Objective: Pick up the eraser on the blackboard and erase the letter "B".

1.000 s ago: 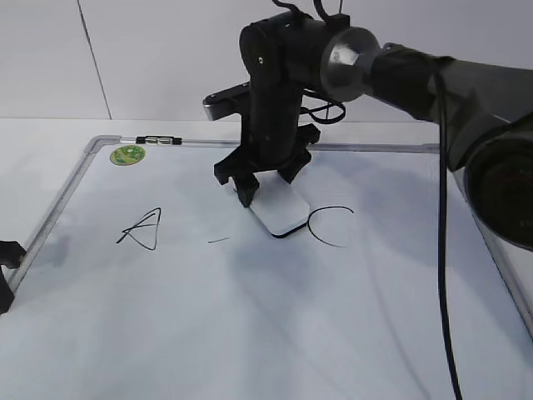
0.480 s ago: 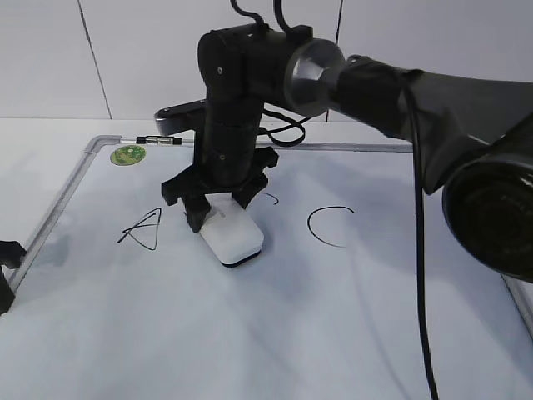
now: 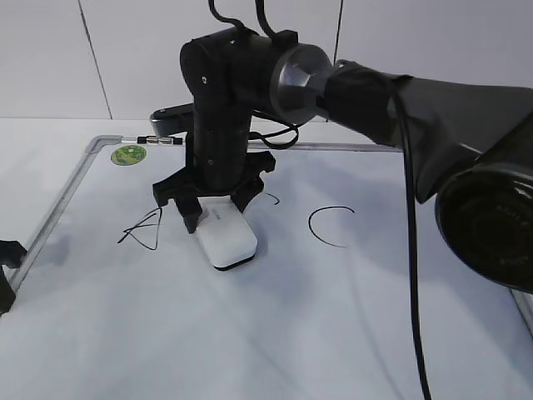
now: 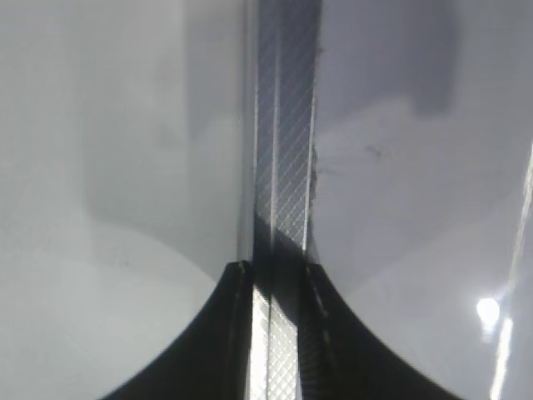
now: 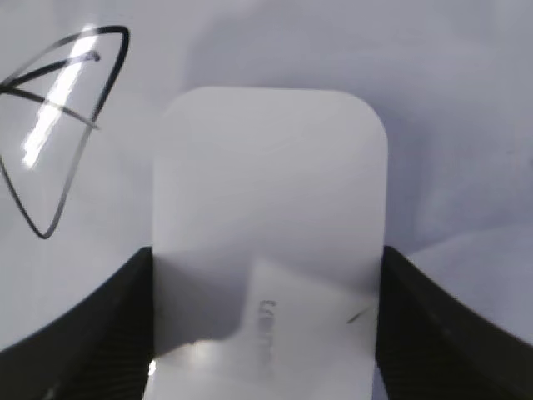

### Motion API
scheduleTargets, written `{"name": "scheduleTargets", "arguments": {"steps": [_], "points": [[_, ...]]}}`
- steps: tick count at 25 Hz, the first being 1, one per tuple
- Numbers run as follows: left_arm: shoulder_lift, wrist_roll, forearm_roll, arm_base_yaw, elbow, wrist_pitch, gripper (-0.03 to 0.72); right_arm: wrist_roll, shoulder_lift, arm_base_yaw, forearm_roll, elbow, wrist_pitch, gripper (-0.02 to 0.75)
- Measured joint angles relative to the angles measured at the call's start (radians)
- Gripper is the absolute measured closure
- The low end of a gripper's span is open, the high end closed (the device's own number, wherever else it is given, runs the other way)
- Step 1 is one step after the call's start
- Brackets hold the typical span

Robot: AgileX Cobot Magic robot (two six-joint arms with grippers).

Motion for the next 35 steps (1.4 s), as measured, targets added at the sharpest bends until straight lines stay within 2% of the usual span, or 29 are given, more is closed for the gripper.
{"name": "scheduleTargets", "arguments": {"steps": [7,12,18,25,35], "points": [[0.000,0.000,-0.002,0.000,0.000,0.000,0.597,0.217,0.000,-0.005,-0.054,0.000,0.000,0.196],[0.002,0.000,-0.003,0.000,0.000,0.000,0.597,0.305,0.000,-0.041,-0.018,0.000,0.000,0.196],[0.002,0.000,-0.003,0.000,0.000,0.000,0.598,0.321,0.000,-0.109,0.060,-0.002,-0.005,0.196],[0.002,0.000,-0.005,0.000,0.000,0.000,0.598,0.323,0.000,-0.129,0.068,-0.002,-0.005,0.196],[0.002,0.000,-0.005,0.000,0.000,0.000,0.599,0.313,-0.025,-0.205,0.068,0.069,-0.041,0.196]]}}
